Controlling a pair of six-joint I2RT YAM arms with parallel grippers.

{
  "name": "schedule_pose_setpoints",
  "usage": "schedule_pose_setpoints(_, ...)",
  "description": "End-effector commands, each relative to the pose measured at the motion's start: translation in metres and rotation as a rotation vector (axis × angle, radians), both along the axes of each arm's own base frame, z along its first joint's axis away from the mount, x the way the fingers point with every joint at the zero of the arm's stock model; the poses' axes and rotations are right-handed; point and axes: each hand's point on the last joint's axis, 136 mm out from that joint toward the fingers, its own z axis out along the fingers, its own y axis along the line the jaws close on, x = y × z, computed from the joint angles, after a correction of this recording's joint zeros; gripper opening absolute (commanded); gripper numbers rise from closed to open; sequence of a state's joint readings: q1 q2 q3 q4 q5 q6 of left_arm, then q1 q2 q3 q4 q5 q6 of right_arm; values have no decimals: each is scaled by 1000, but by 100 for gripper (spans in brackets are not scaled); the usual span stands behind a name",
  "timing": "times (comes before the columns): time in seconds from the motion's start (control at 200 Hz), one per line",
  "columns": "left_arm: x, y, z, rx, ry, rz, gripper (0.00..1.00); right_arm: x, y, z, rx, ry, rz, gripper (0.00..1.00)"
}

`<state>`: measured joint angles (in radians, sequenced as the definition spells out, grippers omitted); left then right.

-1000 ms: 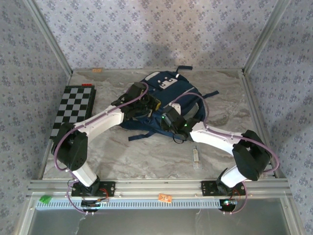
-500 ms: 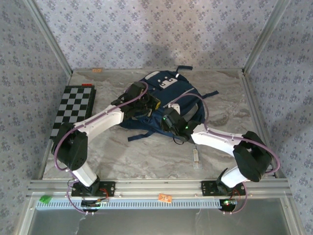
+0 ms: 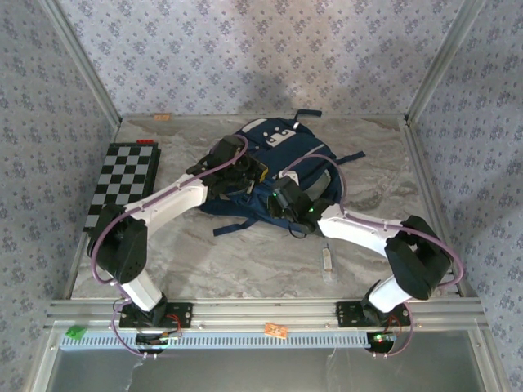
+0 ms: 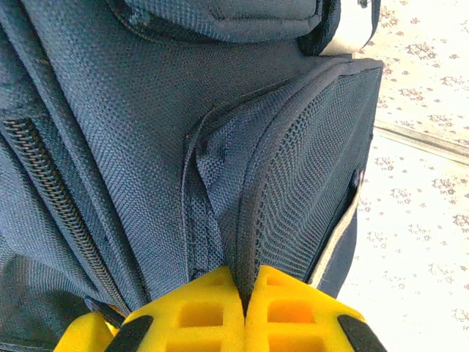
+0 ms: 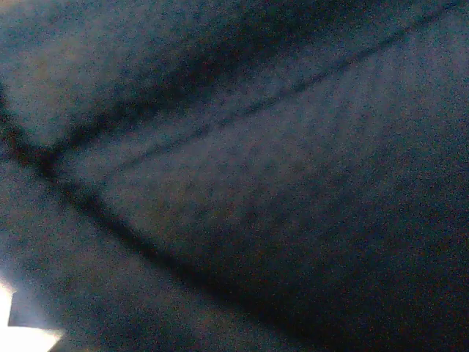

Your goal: Pack the student bag

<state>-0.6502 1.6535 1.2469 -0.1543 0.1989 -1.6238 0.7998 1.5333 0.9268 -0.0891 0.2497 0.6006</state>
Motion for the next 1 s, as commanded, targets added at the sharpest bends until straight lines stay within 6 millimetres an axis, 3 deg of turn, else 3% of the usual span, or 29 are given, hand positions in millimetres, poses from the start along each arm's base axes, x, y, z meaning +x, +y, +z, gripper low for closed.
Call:
schedule_pose_setpoints(0.0,-14,-27,36,-92,-37,-95,0,22,5,25,10,-87,-14,19)
schedule_pose_setpoints(0.145,-12,-23,31,-77,-33,-86,0,19,-1,35,14,-90,-31,15)
schedule_pose_setpoints(0.305,-6,-9,22,-29,-30,-55,0,3,-11,39,-9,-28,-54,8)
schedule_pose_setpoints(0.46,1,7,14,11,-33,-16,0,-15,-26,21,-23,82,-92,0)
schedule_pose_setpoints(0.68,7,23,6,94,-38,-7,0,-38,-41,7,-108,182,-68,0)
schedule_pose_setpoints(0.924,14,47,-13,182,-19,-17,0,-54,-100,3,-267,237,-145,0)
schedule_pose_setpoints(0.994,20,50,-14,190,-30,-41,0,-51,-98,1,-250,232,-81,0)
